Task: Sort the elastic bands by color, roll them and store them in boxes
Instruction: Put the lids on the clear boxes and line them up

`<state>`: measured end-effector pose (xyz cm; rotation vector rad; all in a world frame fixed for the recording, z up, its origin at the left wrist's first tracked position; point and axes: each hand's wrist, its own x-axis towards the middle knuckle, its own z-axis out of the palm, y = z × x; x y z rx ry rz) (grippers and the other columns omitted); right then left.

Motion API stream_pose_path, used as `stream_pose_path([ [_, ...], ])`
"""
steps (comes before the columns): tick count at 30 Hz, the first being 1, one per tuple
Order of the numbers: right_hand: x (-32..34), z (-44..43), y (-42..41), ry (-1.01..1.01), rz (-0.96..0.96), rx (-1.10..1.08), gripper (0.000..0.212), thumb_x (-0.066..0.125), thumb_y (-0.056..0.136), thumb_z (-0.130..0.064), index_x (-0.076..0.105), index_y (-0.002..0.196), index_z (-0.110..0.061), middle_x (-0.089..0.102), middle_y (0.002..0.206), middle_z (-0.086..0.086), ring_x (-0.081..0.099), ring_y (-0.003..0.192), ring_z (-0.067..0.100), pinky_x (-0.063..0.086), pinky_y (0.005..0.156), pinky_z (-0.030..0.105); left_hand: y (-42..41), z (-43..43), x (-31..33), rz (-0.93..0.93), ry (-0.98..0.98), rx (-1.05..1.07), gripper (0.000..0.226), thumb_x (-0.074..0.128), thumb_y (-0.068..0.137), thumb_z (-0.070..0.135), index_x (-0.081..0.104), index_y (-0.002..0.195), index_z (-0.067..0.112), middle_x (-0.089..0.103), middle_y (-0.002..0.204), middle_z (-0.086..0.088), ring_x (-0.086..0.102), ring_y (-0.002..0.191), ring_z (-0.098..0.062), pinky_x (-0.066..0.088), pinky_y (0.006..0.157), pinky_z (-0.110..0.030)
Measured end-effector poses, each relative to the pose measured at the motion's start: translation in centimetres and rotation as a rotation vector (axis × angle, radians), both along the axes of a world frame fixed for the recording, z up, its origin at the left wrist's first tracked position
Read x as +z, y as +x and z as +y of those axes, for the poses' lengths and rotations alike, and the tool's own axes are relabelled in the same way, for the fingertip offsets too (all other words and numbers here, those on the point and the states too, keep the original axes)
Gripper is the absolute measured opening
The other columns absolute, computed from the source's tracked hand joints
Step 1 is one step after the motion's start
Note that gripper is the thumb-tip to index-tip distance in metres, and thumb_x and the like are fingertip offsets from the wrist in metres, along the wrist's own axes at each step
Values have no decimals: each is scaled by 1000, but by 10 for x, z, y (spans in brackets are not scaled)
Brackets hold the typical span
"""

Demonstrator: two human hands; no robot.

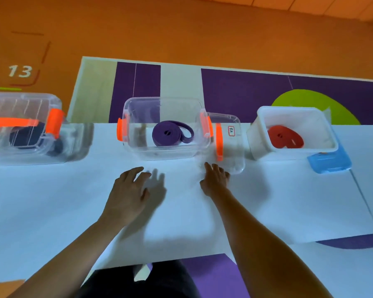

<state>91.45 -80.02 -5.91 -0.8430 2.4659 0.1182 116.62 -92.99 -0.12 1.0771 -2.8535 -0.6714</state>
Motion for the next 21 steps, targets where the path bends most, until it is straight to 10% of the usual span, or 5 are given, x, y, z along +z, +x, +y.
stream_pose_path([
  [14, -16, 65, 51, -220, 249, 148, 43, 90, 63, -15, 64, 97, -16, 61, 89, 4, 62, 84, 31, 49, 79, 45, 12, 25, -1, -83, 109, -36, 38, 69, 88, 12, 66, 127, 15, 58, 135, -6, 55, 118, -36, 46, 99, -44],
  [21, 31, 65, 100, -551, 271, 90, 34, 84, 73, -26, 61, 97, -19, 62, 86, 0, 59, 76, 30, 34, 75, 40, -25, 42, 29, 21, 745, 153, 37, 48, 92, 43, 66, 120, 25, 73, 114, 6, 68, 107, -16, 53, 93, -33],
])
